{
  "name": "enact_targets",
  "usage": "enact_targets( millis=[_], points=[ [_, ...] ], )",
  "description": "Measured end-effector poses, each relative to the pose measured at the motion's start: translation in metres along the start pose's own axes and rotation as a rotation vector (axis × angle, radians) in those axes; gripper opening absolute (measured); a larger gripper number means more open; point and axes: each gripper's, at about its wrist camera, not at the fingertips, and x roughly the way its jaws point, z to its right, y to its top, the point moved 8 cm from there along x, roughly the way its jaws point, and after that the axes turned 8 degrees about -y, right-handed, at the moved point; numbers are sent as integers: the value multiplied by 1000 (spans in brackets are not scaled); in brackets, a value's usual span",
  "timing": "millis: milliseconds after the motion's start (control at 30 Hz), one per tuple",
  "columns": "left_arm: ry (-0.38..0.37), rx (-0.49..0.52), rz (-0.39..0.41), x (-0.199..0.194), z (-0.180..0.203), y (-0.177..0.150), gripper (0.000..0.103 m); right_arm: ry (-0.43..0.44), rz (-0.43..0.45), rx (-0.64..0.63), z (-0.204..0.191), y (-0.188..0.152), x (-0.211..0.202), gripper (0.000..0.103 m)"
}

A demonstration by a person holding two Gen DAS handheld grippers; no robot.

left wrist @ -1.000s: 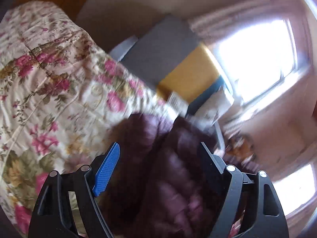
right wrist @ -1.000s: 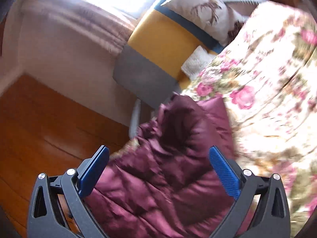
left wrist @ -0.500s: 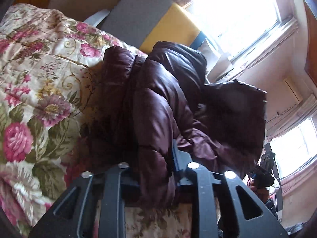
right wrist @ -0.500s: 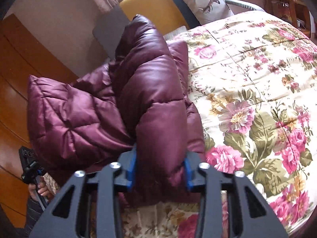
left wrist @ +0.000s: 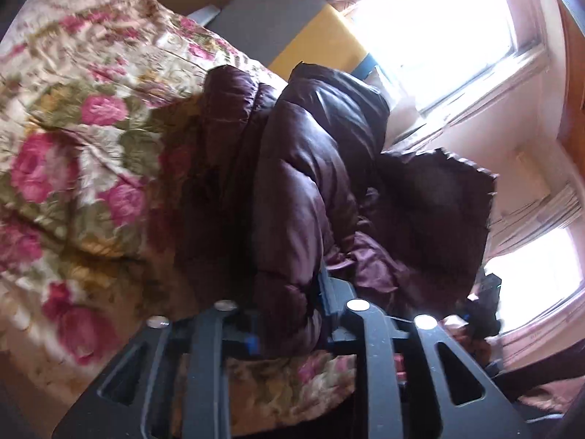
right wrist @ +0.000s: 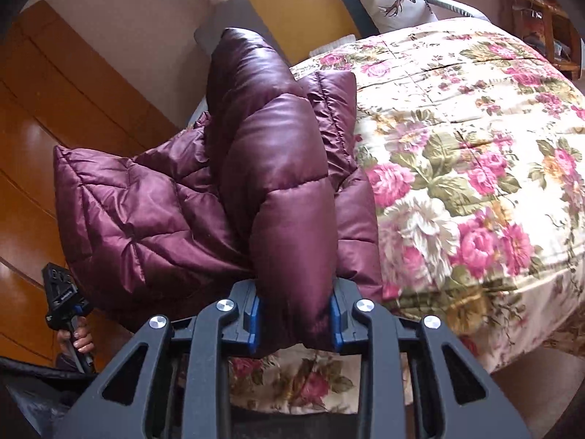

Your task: Fold large clothes

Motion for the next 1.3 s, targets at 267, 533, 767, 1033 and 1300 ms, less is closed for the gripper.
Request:
enact_targets(
  millis=[267, 533, 767, 1033, 1300],
  points=[
    [245, 311, 125, -19, 39, 43, 74, -199, 225, -177, -31, 45, -28, 72],
    [232, 492, 5, 56, 62, 77, 74, -302, 241, -435, -87, 94, 23, 72],
    [290, 563, -93, 98, 43, 88, 38, -311, 110, -460, -72, 105, 82, 57],
    [184, 451, 105, 30, 56, 111, 17, -321, 193, -438, -73, 109, 48, 25],
    [222, 154, 151, 30, -8, 155, 16, -338, 212, -142, -12, 154, 57, 21]
  ],
)
